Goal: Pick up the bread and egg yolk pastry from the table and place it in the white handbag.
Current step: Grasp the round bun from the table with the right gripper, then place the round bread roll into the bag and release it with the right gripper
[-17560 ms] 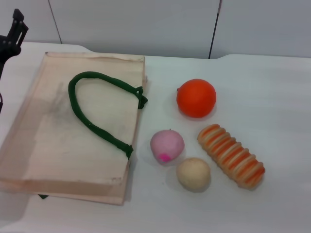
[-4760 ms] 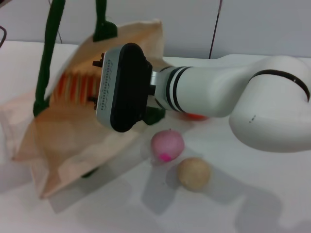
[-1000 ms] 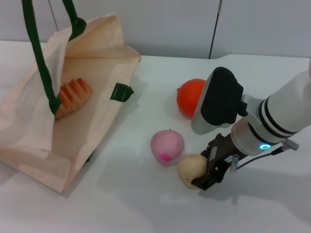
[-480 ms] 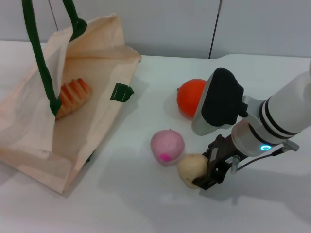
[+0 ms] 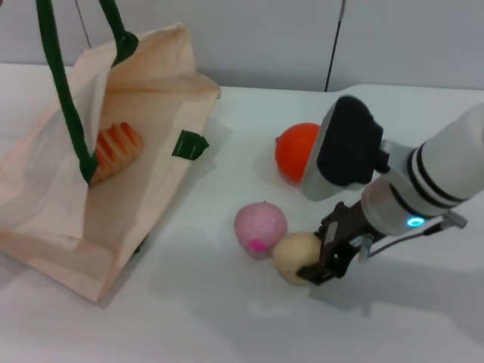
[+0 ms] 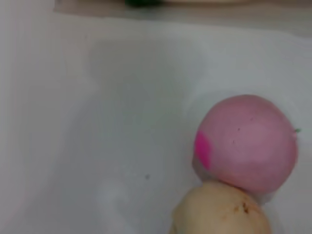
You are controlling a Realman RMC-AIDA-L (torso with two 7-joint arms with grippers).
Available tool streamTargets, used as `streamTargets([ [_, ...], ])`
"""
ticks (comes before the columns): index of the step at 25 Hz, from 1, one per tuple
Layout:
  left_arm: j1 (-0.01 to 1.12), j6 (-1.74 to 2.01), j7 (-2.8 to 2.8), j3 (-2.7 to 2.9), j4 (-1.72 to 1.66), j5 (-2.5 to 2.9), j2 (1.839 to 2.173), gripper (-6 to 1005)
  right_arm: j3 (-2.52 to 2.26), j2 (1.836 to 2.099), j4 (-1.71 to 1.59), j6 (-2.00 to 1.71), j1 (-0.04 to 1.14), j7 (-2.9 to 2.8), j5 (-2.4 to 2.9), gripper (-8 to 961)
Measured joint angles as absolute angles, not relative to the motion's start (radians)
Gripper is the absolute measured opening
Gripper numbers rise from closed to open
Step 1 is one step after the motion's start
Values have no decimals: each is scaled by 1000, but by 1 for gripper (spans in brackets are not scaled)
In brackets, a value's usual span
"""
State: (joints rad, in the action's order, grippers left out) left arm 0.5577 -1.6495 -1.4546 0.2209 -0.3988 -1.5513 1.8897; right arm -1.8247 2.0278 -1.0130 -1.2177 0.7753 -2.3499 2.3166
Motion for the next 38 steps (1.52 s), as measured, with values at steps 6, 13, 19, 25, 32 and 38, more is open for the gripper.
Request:
streamTargets([
  [6, 555, -1658, -1454, 221, -399, -1551, 1888, 122, -1718, 2024, -1095, -1274, 747, -2333, 2354, 617],
  [13, 560, -1673, -1445, 222, -399, -1540, 1886, 122, -1588, 2025, -1254, -1345, 681, -2339, 2441, 563],
  [19, 581, -1727, -1425, 222, -399, -1540, 1879, 122, -1614, 2031, -1377, -1338, 689, -2331, 2403, 542],
  [25, 606, -1775, -1408, 222, -399, -1536, 1879, 122, -1791, 2033, -1273, -1171, 823, -2316, 2295, 537],
  [32, 642, -1809, -1390, 222, -399, -1507, 1882, 122, -1940, 2034, -1118, -966, 955, -2312, 2173, 531],
  [38, 670, -1817, -1374, 239, -399, -1485, 1889, 122, -2010, 2039, -1079, -816, 997, -2314, 2139, 531],
])
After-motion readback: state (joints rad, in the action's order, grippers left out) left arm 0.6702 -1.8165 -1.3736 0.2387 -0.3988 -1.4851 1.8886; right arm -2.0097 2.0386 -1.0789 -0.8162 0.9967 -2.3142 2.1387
